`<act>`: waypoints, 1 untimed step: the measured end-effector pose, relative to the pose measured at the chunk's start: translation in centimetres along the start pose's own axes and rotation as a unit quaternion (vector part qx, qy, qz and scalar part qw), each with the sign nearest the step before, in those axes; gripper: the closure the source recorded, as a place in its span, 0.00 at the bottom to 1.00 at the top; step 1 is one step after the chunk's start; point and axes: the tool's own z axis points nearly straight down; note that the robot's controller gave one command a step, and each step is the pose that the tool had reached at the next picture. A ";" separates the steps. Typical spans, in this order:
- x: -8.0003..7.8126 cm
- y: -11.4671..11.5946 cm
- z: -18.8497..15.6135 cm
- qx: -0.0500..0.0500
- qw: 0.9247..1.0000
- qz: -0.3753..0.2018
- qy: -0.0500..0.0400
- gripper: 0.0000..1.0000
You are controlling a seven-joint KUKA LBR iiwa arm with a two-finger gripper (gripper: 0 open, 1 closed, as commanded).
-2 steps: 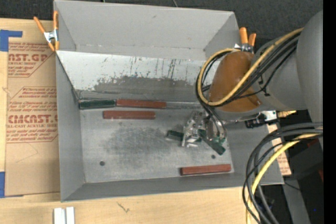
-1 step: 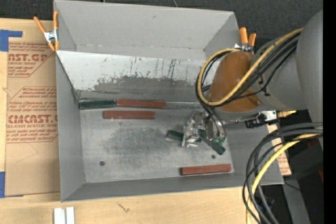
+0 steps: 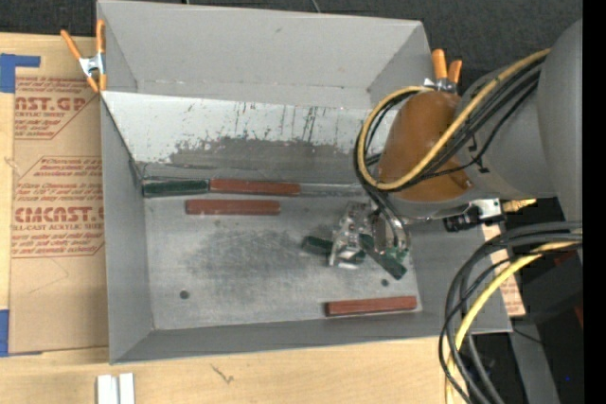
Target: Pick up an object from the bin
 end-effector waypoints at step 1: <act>0.1 0.0 -1.5 0.001 1.000 0.000 0.006 1.00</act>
Offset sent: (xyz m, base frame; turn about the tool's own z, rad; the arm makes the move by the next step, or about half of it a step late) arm 0.0001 0.0001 0.0115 0.0000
